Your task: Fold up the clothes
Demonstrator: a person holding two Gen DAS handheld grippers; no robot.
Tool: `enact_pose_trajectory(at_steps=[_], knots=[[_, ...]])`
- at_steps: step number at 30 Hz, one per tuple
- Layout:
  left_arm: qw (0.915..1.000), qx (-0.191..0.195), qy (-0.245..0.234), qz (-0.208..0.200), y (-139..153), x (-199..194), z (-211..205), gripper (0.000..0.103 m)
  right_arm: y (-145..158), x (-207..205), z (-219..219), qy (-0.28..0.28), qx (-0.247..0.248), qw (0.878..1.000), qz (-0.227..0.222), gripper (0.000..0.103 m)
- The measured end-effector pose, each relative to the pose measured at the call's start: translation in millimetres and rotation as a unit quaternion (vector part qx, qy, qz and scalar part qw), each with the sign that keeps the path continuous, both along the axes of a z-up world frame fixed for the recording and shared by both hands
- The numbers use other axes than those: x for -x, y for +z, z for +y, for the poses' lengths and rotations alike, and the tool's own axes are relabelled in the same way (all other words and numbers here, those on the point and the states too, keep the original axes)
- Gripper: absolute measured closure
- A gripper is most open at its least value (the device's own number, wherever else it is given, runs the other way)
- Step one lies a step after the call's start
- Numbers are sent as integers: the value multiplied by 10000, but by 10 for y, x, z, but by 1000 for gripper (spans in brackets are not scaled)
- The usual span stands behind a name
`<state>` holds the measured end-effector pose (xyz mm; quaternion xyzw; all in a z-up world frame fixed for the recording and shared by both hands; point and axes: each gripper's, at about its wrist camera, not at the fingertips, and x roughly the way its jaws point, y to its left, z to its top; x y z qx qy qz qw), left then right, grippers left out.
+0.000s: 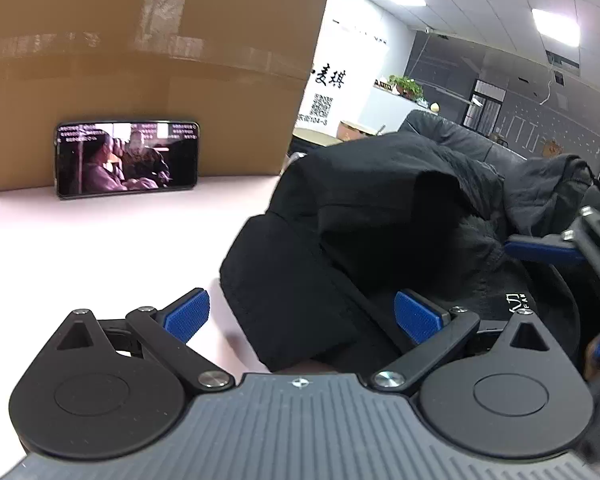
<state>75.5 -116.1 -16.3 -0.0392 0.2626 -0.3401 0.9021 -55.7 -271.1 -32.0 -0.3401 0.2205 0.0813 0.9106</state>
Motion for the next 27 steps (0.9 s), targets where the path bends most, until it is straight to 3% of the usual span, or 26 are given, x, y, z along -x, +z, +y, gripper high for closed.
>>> enact_pose_trajectory(at_steps=[3,5,6,8,10,14,18,22,25,27], knots=[[9999,88,-9,91,-22,-21,6,3,-38,-113,-134,-325,152,9994,-19,9],[9999,112,-9,108,-28,-26,13,3,-27,-166,-255,-440,-35,9990,46,36],[9998,133,-7,111,-28,-28,19,3,-9,-187,-318,-483,-159,9987,63,43],[9997,202,-12,104,-28,-30,41,3,72,-214,-456,-545,-510,9972,21,69],[9996,243,-17,104,-33,-29,55,3,179,-225,-601,-686,-922,9933,-135,77],[9997,200,-17,106,-41,-34,42,2,427,-129,-897,-1042,-1739,9750,-912,84],[10000,-71,-46,31,-35,-2,-60,2,676,39,-1185,-1322,-2485,9459,-1612,90],[9997,-203,-133,-2,-24,65,-231,2,770,142,-1440,-1705,-2648,9237,-2180,91],[9995,-34,-246,170,-22,81,-405,2,786,214,-1727,-1894,-3053,9035,-2336,91],[9985,240,-374,309,-16,86,-499,2,751,228,-1834,-1921,-3182,9001,-2274,91]])
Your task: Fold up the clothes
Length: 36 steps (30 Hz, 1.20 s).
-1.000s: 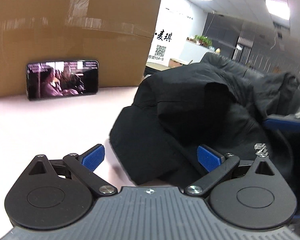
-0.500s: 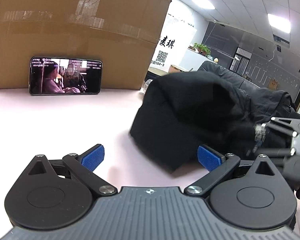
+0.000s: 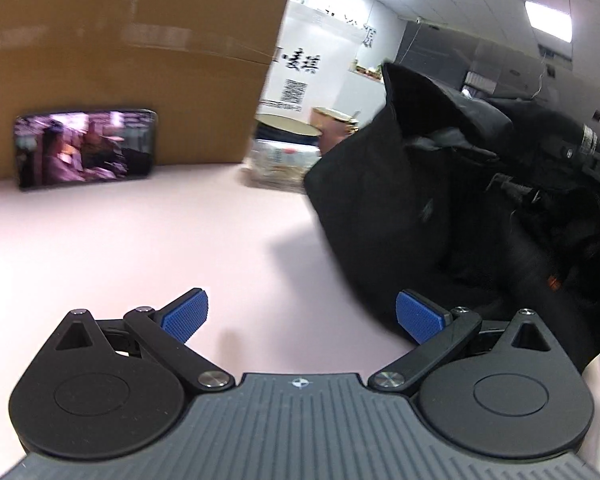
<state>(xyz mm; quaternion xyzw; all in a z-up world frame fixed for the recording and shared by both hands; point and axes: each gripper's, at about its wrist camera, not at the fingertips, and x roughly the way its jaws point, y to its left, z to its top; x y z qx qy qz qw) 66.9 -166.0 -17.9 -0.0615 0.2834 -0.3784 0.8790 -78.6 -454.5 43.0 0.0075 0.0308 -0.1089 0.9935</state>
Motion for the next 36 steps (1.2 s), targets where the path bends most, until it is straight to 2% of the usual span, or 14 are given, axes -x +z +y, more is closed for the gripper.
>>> enact_pose_trajectory(at_steps=[2,4,7,8,11,12,13,15,17,19,21,30,33,36], knots=[[9994,250,-134,179,-3,-7,-109,1,-41,23,-74,50,-47,10000,30,91],[9987,340,-100,378,-40,-29,-228,1,-88,73,-118,135,-83,9999,30,91],[9965,201,173,787,-146,-65,-447,2,-100,127,-144,242,-102,9997,-3,91],[9970,185,226,722,-148,-48,-487,4,-106,140,-149,274,-95,9996,-1,91],[9970,133,343,681,-156,-53,-601,22,-120,173,-80,389,-51,9992,17,90],[9966,166,378,712,-157,-55,-609,41,-119,171,-45,428,-18,9991,27,90],[9959,209,425,773,-166,-76,-620,55,-118,169,-11,468,15,9989,37,90],[9949,272,538,804,-187,-81,-616,68,-103,150,56,563,80,9984,32,90],[9952,345,556,734,-199,-54,-593,74,-69,155,129,677,128,9976,22,90],[9958,413,538,609,-192,-16,-526,87,-8,195,231,871,170,9961,-25,90],[9952,569,580,555,-155,16,-416,96,71,256,372,1126,258,9932,-135,90],[9922,1030,707,16,82,480,249,99,550,593,1094,1960,802,9726,-954,90],[9894,1187,822,-134,155,767,777,99,669,618,1318,2228,894,9650,-1059,90],[9842,1368,1101,-248,184,990,1400,99,719,555,1547,2627,826,9565,-960,90]])
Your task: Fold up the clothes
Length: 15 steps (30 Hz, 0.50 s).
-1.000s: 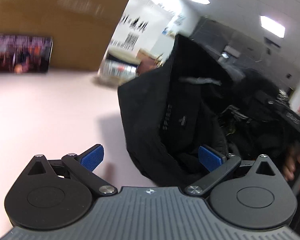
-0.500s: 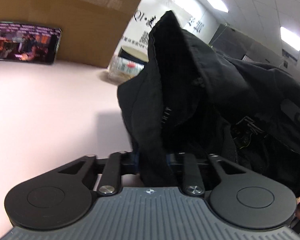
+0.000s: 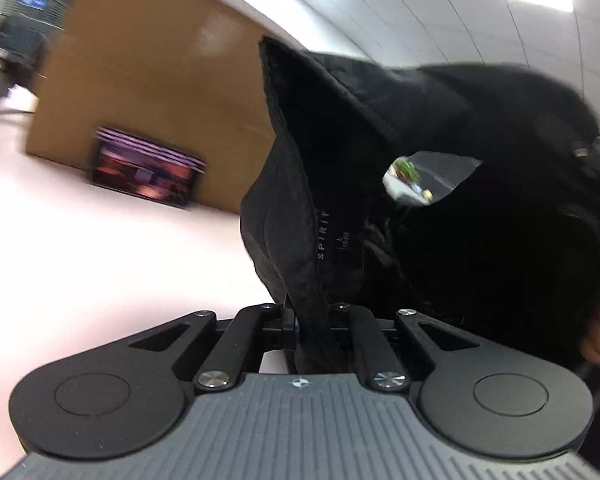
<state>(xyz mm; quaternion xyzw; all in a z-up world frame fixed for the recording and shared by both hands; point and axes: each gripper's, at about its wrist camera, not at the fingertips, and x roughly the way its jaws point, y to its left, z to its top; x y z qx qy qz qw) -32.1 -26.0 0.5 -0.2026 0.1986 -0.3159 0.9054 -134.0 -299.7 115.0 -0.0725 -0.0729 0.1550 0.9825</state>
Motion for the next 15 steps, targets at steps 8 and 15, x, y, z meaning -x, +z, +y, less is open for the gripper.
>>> enact_pose_trajectory(at_steps=[8,15], knots=[[9904,-653,1219,-9,-124,605,1214,97,-328,-244,907,1761,157,9790,1013,90],[9829,-699,1701,28,-101,991,1676,98,-588,70,1328,2777,340,9482,1506,90]])
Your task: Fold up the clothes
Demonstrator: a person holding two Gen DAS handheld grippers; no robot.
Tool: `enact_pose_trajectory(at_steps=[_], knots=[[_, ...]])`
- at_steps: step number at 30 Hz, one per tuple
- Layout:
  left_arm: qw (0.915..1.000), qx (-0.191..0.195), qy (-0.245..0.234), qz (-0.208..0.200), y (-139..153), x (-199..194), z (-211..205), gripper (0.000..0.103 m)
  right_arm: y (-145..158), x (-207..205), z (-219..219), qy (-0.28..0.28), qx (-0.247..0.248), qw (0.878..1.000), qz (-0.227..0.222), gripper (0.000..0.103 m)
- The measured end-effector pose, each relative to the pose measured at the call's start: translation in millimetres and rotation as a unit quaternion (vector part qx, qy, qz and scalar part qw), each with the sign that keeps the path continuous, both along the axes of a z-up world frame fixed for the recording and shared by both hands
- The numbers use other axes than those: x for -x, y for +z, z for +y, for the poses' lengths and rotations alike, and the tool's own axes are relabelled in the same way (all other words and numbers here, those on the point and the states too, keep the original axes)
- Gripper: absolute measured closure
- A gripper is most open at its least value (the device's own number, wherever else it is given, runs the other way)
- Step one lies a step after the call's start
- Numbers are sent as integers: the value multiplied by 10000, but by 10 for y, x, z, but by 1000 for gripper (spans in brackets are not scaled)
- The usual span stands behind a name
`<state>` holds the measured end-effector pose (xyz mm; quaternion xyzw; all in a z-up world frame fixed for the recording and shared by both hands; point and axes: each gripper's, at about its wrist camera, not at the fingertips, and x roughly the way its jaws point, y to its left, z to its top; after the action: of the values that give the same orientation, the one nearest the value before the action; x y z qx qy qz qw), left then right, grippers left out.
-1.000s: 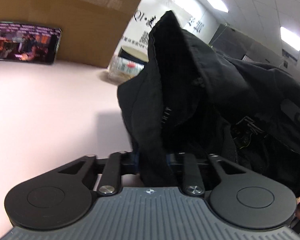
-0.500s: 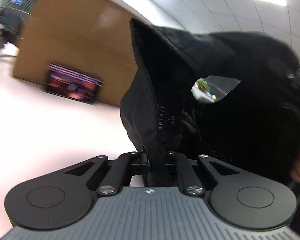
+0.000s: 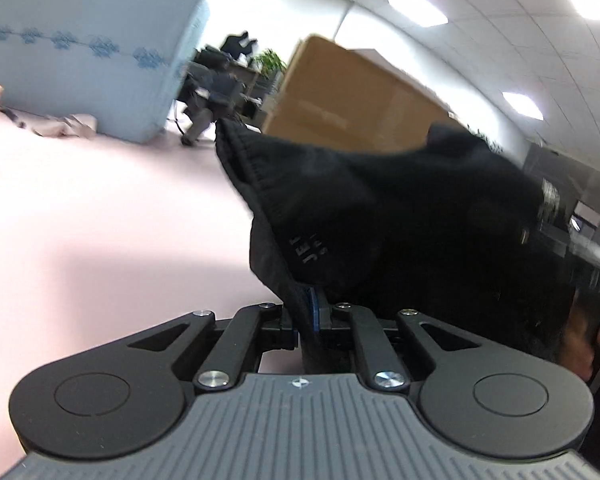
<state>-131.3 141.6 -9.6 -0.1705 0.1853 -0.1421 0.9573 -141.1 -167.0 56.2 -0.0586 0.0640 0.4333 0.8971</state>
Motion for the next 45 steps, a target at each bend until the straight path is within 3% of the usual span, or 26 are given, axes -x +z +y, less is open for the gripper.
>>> enact_pose_trajectory(at_steps=[4,6,8,10,11,13,15,17,20,23,24,25,29,33,36,38,42,44,45], knots=[[9965,-380,702,-245,148,109,188,97,32,-68,-7,84,-65,9996,278,79],[9904,-686,1197,-19,126,86,219,94,-8,-119,-35,100,-32,9984,562,53],[9828,-1101,1485,-20,167,150,158,78,-63,-193,-46,91,-32,9975,695,38],[9786,-1285,1585,-271,242,222,132,42,-104,-184,-94,-8,-10,9974,716,34],[9775,-1301,1610,-407,287,256,116,36,-109,-165,-151,-91,-23,9975,700,31],[9800,-1236,1405,-683,417,275,48,22,-90,-104,-337,-358,-76,9974,619,27],[9856,-1101,936,-873,497,219,-40,22,-63,-41,-496,-673,-140,9965,479,27],[9895,-950,397,-1018,545,139,-130,20,-44,22,-672,-1087,-210,9933,338,19],[9832,-1244,-360,-1283,612,160,-429,16,-35,107,-991,-1796,-269,9831,212,17],[9656,-1844,-1003,-1534,637,264,-740,15,-92,148,-1293,-2469,-210,9686,226,15],[9557,-2081,-1245,-1670,642,361,-884,13,-126,152,-1393,-2658,-184,9635,281,11],[9410,-2381,-1549,-1838,637,454,-1030,12,-158,147,-1475,-2718,-167,9615,361,6],[8899,-3181,-2478,-2135,578,666,-1455,4,-298,96,-1703,-2904,-98,9545,670,6],[8701,-3610,-2742,-1935,489,550,-1681,0,-376,-7,-1892,-2744,-354,9559,986,4],[8598,-3940,-2741,-1743,383,289,-1781,0,-436,-134,-1984,-2630,-322,9571,1172,4],[8585,-4033,-2767,-1544,328,128,-1855,2,-434,-244,-1966,-2578,-294,9574,1271,4],[8834,-3682,-2592,-1300,366,-44,-1837,25,-368,-423,-1993,-2522,-665,9549,1418,10],[8936,-3485,-2523,-1279,420,-104,-1824,40,-322,-531,-1994,-2566,-826,9521,1447,38],[8987,-3410,-2424,-1317,463,-154,-1812,50,-294,-582,-1981,-2597,-857,9512,1427,46]])
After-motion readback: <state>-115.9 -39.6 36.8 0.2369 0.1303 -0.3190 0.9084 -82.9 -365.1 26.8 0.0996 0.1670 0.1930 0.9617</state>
